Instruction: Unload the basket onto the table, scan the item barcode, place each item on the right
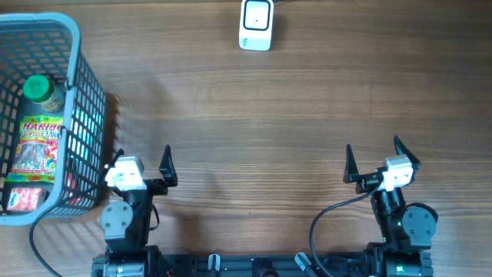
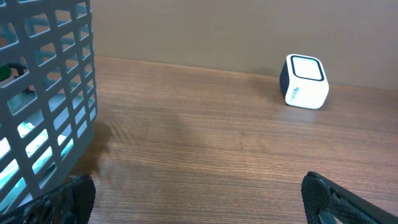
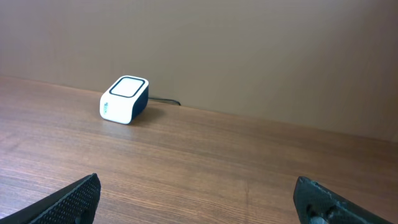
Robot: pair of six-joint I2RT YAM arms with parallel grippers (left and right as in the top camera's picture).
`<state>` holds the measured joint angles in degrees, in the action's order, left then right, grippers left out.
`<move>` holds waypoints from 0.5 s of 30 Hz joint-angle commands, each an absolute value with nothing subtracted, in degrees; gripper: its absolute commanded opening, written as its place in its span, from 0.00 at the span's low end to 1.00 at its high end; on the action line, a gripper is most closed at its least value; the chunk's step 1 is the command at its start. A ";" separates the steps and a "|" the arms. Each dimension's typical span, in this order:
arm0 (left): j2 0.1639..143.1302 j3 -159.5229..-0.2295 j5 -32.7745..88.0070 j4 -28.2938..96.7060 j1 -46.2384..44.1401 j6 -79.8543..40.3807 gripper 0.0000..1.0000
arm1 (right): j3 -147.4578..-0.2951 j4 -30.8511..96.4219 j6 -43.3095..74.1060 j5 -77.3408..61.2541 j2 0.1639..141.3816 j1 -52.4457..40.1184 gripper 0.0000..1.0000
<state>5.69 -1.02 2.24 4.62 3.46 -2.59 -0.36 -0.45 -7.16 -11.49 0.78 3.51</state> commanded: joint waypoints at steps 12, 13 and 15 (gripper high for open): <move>5.76 -0.32 1.85 4.29 3.20 -1.72 1.00 | -0.30 -0.75 -7.49 -10.68 0.43 3.22 1.00; 5.76 -0.32 1.85 4.29 3.20 -1.72 1.00 | -0.30 -0.75 -7.51 -10.70 0.43 3.22 1.00; 5.76 -0.32 1.85 4.29 3.20 -1.72 1.00 | -0.30 -0.75 -7.49 -10.70 0.43 3.22 1.00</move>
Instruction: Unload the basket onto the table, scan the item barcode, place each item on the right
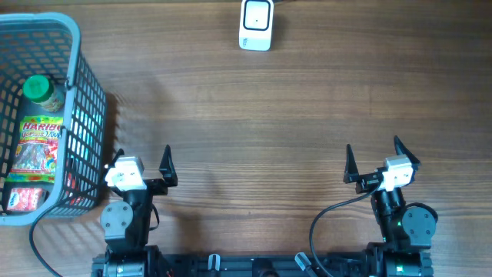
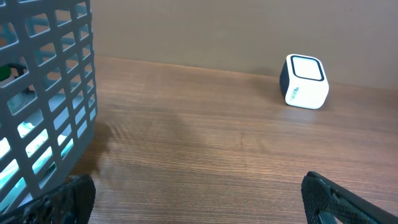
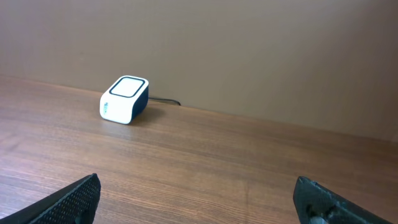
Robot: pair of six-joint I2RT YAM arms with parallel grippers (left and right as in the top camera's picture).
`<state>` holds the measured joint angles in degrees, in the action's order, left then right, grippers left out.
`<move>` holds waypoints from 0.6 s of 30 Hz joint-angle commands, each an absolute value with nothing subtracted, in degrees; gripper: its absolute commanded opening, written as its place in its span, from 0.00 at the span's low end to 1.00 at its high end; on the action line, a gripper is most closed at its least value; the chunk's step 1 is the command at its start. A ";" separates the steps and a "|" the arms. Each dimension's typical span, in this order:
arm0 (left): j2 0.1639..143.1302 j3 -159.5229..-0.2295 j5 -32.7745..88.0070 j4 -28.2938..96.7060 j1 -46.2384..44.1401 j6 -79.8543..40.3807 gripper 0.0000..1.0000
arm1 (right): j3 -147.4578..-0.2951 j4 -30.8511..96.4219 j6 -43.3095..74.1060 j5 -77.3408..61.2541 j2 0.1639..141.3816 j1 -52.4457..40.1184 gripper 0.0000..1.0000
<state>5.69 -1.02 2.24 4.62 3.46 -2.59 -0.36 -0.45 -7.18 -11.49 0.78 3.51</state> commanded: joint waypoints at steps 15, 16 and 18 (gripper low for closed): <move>5.76 -0.32 1.87 4.23 3.22 -1.72 1.00 | -0.30 -0.75 -7.49 -10.68 0.43 3.22 1.00; 5.76 -0.32 1.87 4.27 3.22 -1.72 1.00 | -0.30 -0.75 -7.49 -10.70 0.43 3.22 1.00; 5.76 -0.32 1.91 4.25 3.20 -1.74 1.00 | -0.30 -0.75 -7.51 -10.70 0.43 3.22 1.00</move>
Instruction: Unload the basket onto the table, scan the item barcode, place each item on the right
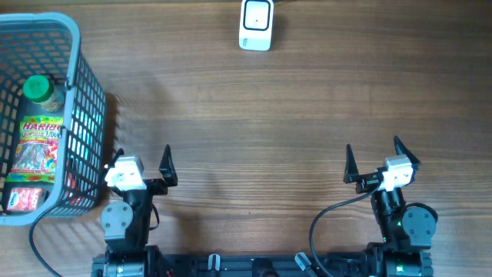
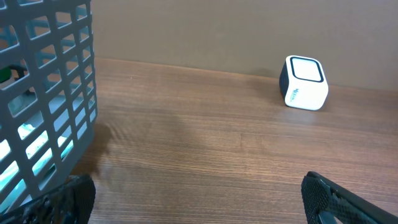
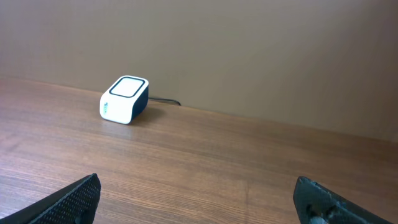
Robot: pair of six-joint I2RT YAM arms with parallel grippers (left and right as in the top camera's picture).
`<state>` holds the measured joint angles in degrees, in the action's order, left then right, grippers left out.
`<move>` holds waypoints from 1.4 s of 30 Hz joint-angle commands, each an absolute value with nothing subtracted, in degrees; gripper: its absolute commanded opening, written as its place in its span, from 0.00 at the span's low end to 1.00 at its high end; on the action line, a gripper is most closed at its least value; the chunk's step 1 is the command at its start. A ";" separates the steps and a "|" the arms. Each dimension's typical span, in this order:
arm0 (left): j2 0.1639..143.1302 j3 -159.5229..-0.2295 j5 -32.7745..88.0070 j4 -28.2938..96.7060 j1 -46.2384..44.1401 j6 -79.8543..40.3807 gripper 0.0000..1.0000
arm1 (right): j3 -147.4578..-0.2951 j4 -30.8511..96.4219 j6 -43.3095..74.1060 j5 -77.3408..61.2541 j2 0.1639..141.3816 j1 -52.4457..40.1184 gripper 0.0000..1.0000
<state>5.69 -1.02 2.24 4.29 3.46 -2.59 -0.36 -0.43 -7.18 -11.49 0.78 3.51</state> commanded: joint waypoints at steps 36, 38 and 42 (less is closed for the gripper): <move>9.28 -11.94 6.37 8.40 3.20 -2.09 1.00 | -0.30 -0.75 -7.49 -10.70 0.43 3.22 1.00; 12.14 -13.91 6.31 8.43 3.22 -1.65 1.00 | -0.30 -0.75 -7.53 -10.70 0.43 3.22 1.00; 20.64 -17.74 4.86 8.34 3.22 -1.67 1.00 | -0.30 -0.75 -7.49 -10.70 0.43 3.22 1.00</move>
